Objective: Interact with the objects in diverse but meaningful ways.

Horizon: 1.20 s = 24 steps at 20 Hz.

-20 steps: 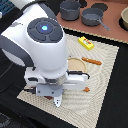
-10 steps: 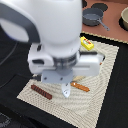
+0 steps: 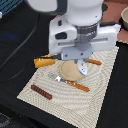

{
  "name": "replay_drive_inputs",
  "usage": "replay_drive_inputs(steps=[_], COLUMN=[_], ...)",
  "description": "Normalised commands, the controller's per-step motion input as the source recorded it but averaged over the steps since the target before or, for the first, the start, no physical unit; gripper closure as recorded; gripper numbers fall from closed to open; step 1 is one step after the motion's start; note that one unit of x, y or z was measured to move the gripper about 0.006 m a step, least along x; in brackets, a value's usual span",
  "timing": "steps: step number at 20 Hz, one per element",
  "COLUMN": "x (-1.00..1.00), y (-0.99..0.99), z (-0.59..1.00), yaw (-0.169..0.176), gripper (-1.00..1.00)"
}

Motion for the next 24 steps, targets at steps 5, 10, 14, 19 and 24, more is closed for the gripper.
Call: replay_drive_inputs(steps=[5,10,14,19,24], x=[-0.33,-0.23,-0.13,-0.29,-0.31], y=[0.15,-0.14,-0.31,-0.31,-0.25], z=[-0.11,-0.13,-0.19,-0.56,-0.6], yaw=[0.041,0.014,0.0,0.0,0.0], gripper=[1.0,1.0,1.0,1.0,1.0])
